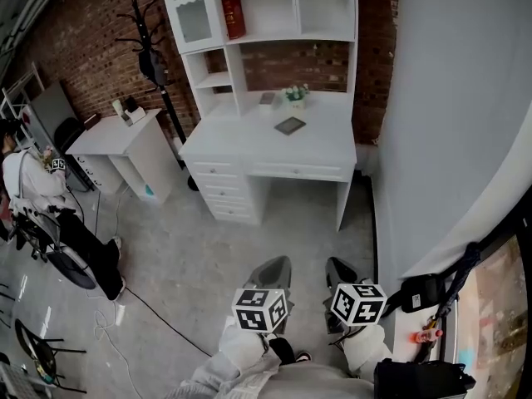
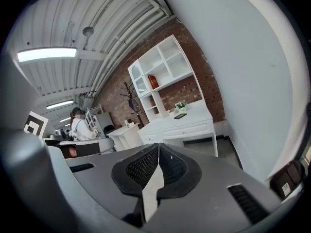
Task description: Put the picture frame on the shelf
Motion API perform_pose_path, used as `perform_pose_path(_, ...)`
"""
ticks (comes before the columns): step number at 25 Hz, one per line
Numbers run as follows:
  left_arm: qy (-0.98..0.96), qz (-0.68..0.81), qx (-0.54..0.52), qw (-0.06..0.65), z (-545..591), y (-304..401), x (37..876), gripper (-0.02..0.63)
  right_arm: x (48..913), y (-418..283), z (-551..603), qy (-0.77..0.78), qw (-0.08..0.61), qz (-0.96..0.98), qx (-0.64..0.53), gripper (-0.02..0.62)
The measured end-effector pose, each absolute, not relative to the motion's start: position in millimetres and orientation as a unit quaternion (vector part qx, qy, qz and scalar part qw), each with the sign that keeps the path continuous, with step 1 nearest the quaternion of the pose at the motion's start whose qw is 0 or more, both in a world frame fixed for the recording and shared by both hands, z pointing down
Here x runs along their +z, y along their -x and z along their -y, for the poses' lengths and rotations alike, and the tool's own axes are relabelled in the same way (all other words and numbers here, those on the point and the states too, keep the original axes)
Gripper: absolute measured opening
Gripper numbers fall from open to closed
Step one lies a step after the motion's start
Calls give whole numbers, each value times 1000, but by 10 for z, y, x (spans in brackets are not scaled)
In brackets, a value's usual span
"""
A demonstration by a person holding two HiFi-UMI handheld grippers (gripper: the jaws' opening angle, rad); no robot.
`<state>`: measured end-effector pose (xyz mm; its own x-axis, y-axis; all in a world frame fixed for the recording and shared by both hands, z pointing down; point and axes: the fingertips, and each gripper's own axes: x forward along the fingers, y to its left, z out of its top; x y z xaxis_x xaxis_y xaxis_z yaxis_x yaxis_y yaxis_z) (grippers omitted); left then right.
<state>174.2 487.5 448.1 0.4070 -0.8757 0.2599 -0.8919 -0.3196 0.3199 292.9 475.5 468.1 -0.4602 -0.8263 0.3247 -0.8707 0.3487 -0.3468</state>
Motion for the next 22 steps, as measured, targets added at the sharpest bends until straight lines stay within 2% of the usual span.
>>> perform_pose_path(10, -812, 543, 21, 214, -4373, -1771, 4597, 9, 4855, -2980, -4276, -521, 55, 813, 255, 25)
perform_pose_path(22, -828, 522, 31, 201, -3083, -1725, 4502, 9, 4860, -2966, -3120, -543, 51, 794, 270, 25)
